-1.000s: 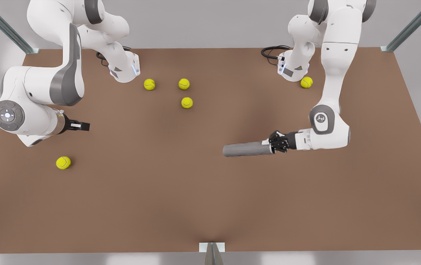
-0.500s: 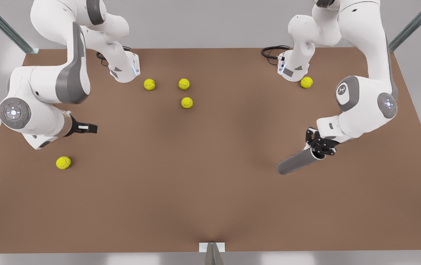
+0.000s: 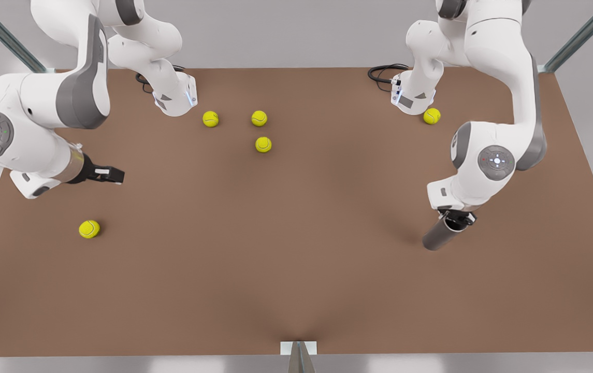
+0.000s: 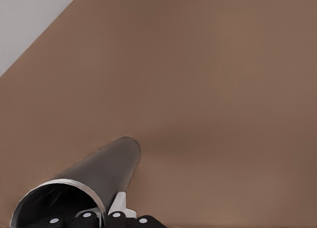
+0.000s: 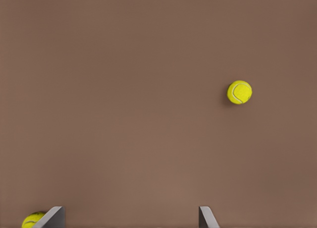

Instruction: Put the tennis tube upright

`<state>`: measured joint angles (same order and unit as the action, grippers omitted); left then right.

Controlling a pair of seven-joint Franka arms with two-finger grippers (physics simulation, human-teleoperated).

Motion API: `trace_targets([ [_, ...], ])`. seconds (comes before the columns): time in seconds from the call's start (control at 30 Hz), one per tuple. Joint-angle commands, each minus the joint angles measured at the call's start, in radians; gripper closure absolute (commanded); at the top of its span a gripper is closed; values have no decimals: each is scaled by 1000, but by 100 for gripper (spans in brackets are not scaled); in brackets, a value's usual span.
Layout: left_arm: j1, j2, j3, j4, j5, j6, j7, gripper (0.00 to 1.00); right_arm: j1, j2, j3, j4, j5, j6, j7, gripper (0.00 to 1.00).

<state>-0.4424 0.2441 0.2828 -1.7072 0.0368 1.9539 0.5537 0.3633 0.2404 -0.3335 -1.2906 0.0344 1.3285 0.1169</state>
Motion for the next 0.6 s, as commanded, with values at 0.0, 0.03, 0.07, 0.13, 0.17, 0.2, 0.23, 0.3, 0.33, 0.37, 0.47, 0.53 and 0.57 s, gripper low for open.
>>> trace_targets([
  [0.0,-1,7,1,0,-2,0,-130,79,2,5,-1,4,1,9,0,0],
  [0.03,-1,15,1,0,0,-3,-130,79,2,8,-1,5,1,8,0,0],
  [0.07,1,21,1,-3,0,-4,-130,79,2,10,-1,5,1,8,0,0],
  [0.13,-1,38,0,-3,0,-13,-129,79,3,20,-1,7,1,8,0,0],
  [0.17,-1,41,-1,-3,0,-24,-130,79,6,25,-1,8,1,9,1,0],
  [0.2,-9,52,-2,-2,0,-29,-130,79,8,28,-1,8,1,9,0,0],
  [0.23,-9,55,-2,-3,0,-30,-129,79,8,28,-1,8,1,9,0,0],
  [0.3,-10,60,-2,-3,-2,-46,-124,79,9,28,-1,8,1,9,0,0],
  [0.33,-10,60,-4,-3,-3,-58,-124,79,9,28,-1,8,2,9,0,0],
  [0.37,-10,60,-10,-3,-9,-66,-124,79,11,33,-1,8,2,11,0,0],
  [0.47,-10,60,-11,-2,-9,-72,-124,79,13,36,-1,8,2,12,3,0],
  [0.53,-10,63,-11,-2,-15,-72,-123,47,13,36,-1,8,2,12,4,0],
  [0.57,-10,63,-11,0,-15,-72,-123,45,13,36,-1,8,2,12,4,0],
])
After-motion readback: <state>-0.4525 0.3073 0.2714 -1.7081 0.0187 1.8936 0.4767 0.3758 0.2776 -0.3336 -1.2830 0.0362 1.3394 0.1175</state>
